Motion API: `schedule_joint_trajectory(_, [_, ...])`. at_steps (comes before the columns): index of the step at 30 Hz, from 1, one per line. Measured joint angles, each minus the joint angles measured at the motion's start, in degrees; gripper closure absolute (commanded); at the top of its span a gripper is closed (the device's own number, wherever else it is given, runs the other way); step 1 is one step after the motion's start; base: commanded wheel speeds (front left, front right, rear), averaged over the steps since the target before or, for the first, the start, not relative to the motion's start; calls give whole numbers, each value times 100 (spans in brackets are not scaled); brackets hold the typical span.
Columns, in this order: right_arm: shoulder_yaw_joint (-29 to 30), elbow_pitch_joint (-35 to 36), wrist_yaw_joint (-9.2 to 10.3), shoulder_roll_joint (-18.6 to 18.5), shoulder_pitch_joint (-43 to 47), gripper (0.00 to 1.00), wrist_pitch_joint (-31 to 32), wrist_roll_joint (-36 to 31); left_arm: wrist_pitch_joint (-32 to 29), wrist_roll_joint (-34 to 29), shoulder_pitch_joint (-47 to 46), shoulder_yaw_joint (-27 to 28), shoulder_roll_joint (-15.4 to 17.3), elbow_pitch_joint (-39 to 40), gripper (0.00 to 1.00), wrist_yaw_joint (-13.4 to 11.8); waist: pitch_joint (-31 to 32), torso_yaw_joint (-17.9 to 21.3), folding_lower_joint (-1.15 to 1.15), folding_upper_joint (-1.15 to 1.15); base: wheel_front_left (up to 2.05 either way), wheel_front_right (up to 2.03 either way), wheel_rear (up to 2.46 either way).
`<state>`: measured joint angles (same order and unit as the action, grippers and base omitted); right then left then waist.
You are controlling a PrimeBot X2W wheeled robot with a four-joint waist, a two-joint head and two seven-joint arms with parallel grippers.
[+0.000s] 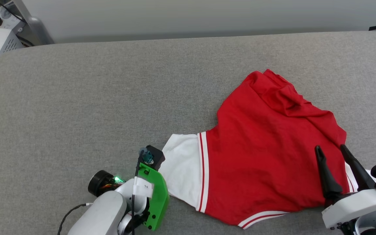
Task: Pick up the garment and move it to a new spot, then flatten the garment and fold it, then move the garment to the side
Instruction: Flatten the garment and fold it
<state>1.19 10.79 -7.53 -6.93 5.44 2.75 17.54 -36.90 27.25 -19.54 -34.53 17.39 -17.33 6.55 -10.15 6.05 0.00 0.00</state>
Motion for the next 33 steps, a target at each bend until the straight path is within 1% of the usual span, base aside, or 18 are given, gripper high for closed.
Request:
schedule_joint_trajectory(2, [49, -20, 0, 2, 0, 0, 0, 51, 192, -8, 23, 29, 5, -5, 100, -33, 33, 4, 0, 0, 0, 0, 0])
schedule_joint_trajectory(5, [296, -125, 0, -10, 1, 0, 4, 103, 550, -26, 129, 112, 25, -5, 100, -127, 85, 12, 0, 0, 0, 0, 0])
schedule_joint_trajectory(9, [853, -453, 0, -38, 49, 0, 174, 286, 1037, -118, 258, 267, 64, 53, 100, -399, 154, -11, 0, 0, 0, 0, 0])
schedule_joint_trajectory(11, [1213, -712, 0, -85, 137, 0, 349, 409, 1234, -118, 328, 375, 76, 144, 100, -519, 188, -39, 0, 0, 0, 0, 0])
schedule_joint_trajectory(14, [1570, -1168, 0, -220, 284, 0, 743, 700, 1424, -118, 448, 490, 111, 313, 100, -649, 239, -76, 0, 0, 0, 0, 0])
schedule_joint_trajectory(17, [1715, -1505, 0, -361, 336, 0, 1154, 800, 1511, -118, 564, 543, 204, 526, 100, -744, 288, -106, 0, 0, 0, 0, 0])
schedule_joint_trajectory(21, [1762, -1887, 0, -491, 292, 0, 1731, 896, 1525, -116, 704, 586, 280, 790, 100, -827, 348, -128, 0, 0, 0, 0, 0])
schedule_joint_trajectory(25, [1751, -2302, 0, -705, -1, 0, 2129, 913, 1516, -116, 772, 575, 285, 966, 100, -851, 379, -162, 0, 0, 0, 0, 0])
schedule_joint_trajectory(29, [1519, -2889, 0, -994, -532, 0, 2381, 938, 1514, -116, 779, 548, 289, 1125, 100, -890, 332, -201, 0, 0, 0, 0, 0])
schedule_joint_trajectory(33, [1212, -3361, 1, -1162, -784, 0, 2778, 1056, 1510, -116, 777, 519, 289, 1192, 100, -891, 269, -272, 0, 0, 0, 0, 0])
